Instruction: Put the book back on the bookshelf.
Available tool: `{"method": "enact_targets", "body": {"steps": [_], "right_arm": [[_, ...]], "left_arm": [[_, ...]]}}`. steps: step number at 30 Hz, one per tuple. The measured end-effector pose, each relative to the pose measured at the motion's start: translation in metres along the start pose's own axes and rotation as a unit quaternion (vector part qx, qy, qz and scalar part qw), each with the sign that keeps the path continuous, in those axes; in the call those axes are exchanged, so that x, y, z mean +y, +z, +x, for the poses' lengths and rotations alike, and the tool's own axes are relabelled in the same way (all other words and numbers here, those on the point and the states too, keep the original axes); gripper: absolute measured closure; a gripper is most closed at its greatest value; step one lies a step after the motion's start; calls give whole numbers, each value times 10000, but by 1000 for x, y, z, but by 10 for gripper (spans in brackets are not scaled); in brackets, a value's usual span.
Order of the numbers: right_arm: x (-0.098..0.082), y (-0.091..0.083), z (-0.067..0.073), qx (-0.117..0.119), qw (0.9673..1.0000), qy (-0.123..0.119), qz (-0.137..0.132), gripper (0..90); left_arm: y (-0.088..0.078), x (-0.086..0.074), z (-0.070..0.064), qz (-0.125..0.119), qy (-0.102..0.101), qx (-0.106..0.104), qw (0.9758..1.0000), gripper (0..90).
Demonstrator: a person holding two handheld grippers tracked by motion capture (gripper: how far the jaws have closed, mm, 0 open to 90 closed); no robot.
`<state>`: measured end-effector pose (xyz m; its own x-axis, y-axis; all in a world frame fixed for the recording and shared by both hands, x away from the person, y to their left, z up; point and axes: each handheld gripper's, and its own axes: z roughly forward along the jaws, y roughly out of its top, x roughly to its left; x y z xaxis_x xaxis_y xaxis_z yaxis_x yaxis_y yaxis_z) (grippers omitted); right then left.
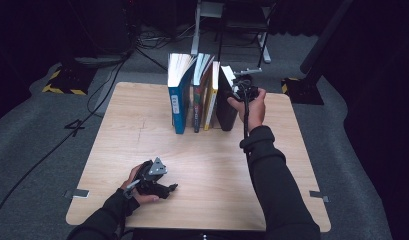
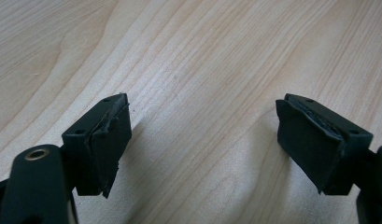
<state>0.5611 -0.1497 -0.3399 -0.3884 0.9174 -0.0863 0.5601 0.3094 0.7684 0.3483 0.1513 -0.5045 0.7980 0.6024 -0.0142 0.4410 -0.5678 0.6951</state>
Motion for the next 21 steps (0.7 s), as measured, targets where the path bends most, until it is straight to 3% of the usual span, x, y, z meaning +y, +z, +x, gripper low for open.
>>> {"method": "enact_targets", "body": {"steps": [21], "right_arm": [[-27, -32, -9, 98, 9990, -446, 34, 394]], "left_arm": [[1, 1, 0, 2, 11, -6, 10000, 177]]}}
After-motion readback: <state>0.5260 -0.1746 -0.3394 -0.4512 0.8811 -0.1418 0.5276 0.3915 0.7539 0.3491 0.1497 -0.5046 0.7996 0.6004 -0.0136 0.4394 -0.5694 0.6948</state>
